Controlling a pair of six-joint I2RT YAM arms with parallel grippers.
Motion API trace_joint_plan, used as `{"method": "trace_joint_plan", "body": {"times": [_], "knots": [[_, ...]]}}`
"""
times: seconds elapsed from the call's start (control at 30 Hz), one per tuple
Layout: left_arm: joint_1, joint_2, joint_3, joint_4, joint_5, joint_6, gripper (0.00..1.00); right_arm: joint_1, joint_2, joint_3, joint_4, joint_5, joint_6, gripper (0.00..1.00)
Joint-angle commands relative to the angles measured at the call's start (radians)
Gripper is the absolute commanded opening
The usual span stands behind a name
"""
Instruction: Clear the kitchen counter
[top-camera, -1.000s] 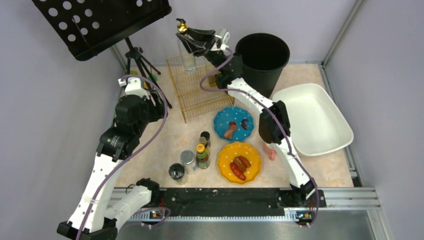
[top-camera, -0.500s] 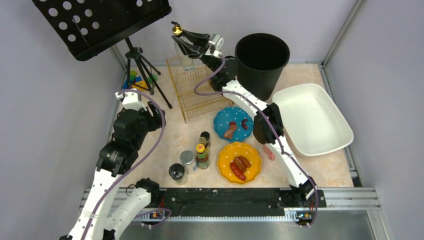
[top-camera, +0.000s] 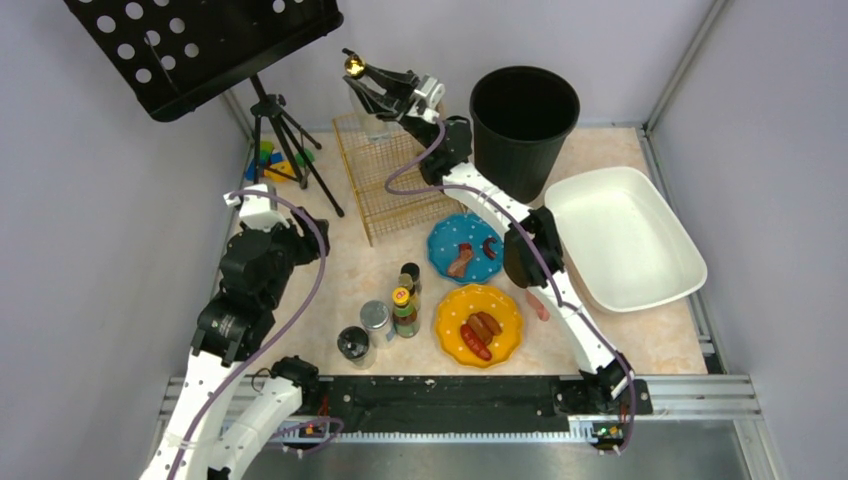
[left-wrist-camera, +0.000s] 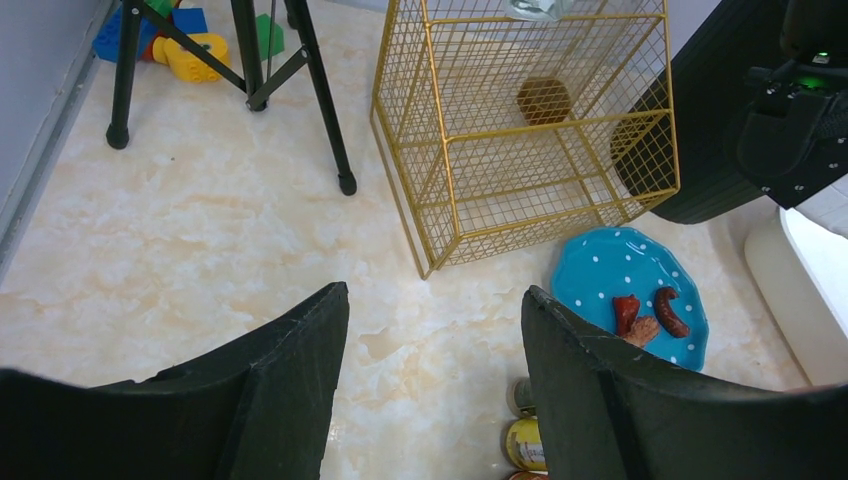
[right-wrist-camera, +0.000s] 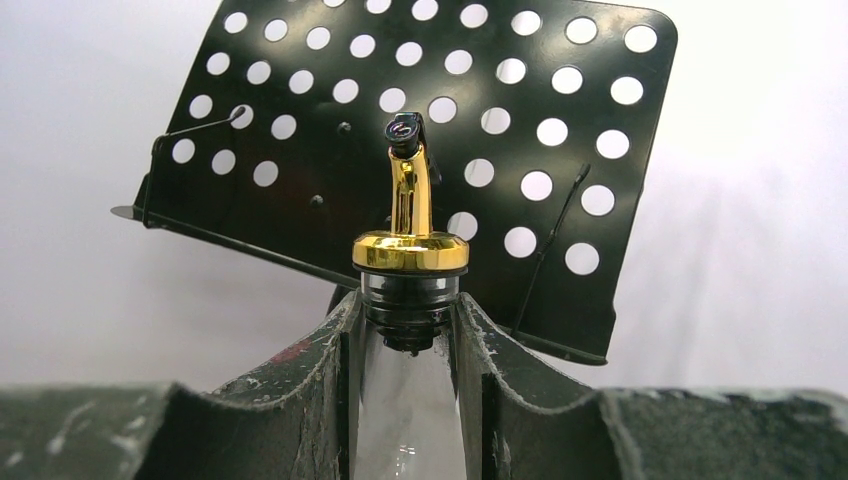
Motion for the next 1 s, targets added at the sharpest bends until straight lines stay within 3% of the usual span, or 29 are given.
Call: {"method": "trace_joint_plan", "body": {"times": [0.0,0.53,0.97], "knots": [[-0.001,0.005,-0.010,0.059,0.016,0.009,0.69,0.000,0.013,0.096,0.137,0.001,-0.031,0.00],[0.006,0.019,-0.013,0.062,0.022,0.016,0.69,-0.020,0.057,0.106,0.166,-0.017,-0.060,0.00],[0.016,0.029,-0.016,0.059,0.016,0.019,0.68,-0.026,0.076,0.033,0.153,0.112,0.079,0.00]]}}
